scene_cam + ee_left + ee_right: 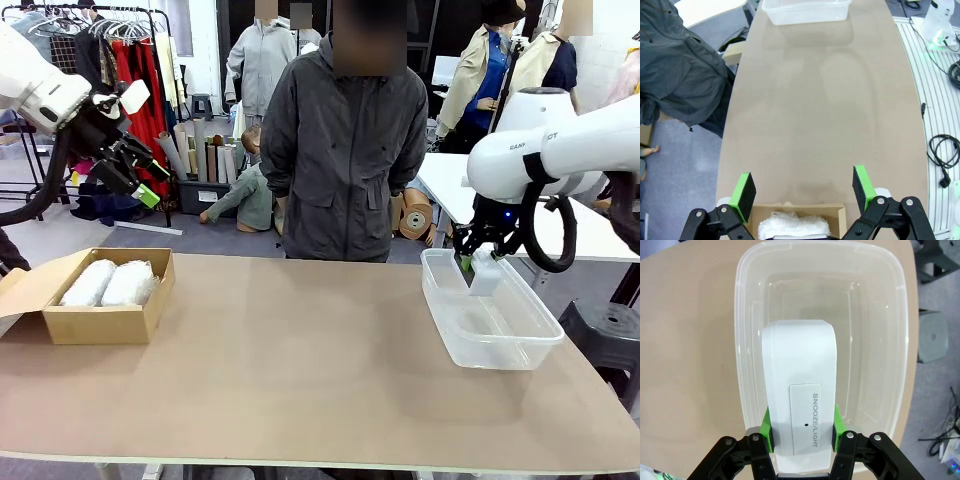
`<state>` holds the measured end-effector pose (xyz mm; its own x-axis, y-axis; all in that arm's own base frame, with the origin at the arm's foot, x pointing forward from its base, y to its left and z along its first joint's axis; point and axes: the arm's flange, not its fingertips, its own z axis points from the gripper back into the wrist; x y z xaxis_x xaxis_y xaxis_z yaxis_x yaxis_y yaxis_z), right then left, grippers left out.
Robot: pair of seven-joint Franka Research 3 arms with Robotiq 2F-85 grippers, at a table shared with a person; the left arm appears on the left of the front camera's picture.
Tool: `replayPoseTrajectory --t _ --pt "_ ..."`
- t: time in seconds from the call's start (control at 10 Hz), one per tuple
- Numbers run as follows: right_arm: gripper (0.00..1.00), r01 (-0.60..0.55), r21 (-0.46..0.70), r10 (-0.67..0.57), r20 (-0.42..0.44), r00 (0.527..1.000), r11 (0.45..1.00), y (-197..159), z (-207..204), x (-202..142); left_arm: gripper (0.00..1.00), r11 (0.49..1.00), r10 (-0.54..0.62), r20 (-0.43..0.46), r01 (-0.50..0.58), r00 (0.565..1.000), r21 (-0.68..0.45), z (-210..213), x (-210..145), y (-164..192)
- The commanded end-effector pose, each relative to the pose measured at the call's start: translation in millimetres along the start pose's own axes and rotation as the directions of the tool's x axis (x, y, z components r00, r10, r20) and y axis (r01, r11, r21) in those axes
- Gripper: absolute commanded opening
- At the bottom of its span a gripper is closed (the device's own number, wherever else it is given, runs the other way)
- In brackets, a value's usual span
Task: Separate and place wrapped and unwrapped clocks.
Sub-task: If the picked Digital clock is wrapped, place it in the Package Box ; if not, place it in the Organizing box.
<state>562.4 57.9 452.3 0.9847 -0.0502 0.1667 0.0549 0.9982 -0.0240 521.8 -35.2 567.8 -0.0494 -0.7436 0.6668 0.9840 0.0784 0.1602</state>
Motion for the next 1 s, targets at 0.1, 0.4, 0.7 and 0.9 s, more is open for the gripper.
replayPoseTrajectory --t 0.1,0.4,0.7,0.9 --pt "0.00 0.016 0.019 -0.016 0.009 1.000 1.000 -6 -8 6 1.00 1.000 0.003 -0.002 -0.003 1.000 0.005 1 0 -1" --pt "0.00 0.007 0.035 -0.008 0.027 1.000 0.999 -11 -20 9 1.00 1.000 0.003 -0.002 -0.003 1.000 0.005 1 0 -1" --pt "0.00 0.040 -0.016 -0.040 0.014 0.999 0.999 -23 -43 13 1.00 1.000 0.003 -0.002 -0.003 1.000 0.005 1 0 -1" --pt "0.00 0.052 -0.032 -0.052 -0.019 0.998 0.998 -30 -58 15 1.00 1.000 0.003 -0.002 -0.003 1.000 0.005 1 0 -1"
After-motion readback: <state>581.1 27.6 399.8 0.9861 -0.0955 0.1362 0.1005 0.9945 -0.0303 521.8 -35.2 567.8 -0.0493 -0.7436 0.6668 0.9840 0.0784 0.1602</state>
